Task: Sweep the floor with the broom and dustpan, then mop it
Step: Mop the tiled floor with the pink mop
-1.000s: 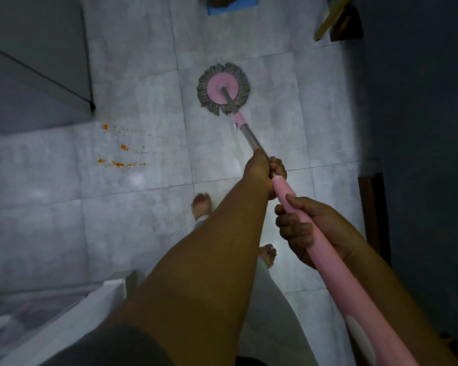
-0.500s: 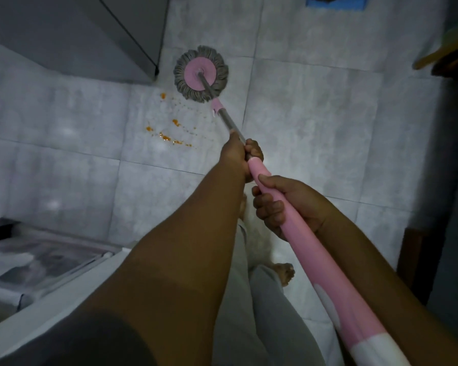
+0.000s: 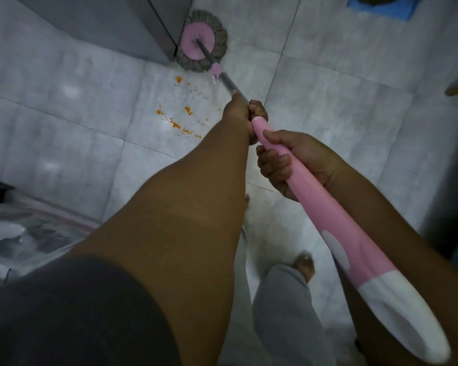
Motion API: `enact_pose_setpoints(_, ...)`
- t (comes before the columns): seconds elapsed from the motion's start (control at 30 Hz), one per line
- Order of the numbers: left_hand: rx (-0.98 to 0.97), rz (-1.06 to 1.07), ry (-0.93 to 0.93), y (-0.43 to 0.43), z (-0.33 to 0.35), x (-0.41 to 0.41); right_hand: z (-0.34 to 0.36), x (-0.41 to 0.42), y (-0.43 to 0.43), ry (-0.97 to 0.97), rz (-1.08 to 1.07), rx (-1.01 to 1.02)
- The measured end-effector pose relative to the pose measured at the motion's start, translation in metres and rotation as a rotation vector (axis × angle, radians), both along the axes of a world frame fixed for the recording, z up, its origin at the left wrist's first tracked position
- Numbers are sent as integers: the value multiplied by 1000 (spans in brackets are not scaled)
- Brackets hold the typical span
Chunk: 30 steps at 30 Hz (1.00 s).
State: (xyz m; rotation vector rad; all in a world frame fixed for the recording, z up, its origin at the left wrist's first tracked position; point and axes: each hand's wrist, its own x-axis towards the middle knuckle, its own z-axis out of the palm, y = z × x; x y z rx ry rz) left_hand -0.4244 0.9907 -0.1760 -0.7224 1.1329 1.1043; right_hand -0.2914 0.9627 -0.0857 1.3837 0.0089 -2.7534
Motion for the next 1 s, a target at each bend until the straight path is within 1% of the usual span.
enact_pose_setpoints(0.1, -9, 25, 10, -7, 4, 28, 6, 29, -5, 9, 15, -5)
enact_pose_setpoints(0.23, -35, -31, 21, -42, 11, 97, 16, 100, -37, 23, 60, -14)
enact_pose_setpoints(0.43, -49, -51, -40, -116, 32, 209, 45, 207, -108, -54, 54, -71)
enact_pose_setpoints(0.57, -58, -45, -60, -152, 47, 251, 66, 246, -138, -99, 85, -83)
enact_pose_setpoints(0.67, -57, -55, -35, -164, 49, 259, 72, 254, -149, -121, 118, -78)
enact_pose_setpoints(0.77, -47, 0, -48, -161, 47, 248, 73, 241, -146, -113, 114, -89)
enact_pose_setpoints(0.87, -29, 25, -40, -147, 41, 221, 67, 215, -130, -97, 124, -88)
enact_pose_setpoints(1.0, -26, 34, 13, -121, 31, 161, 53, 157, -104, -83, 149, -70)
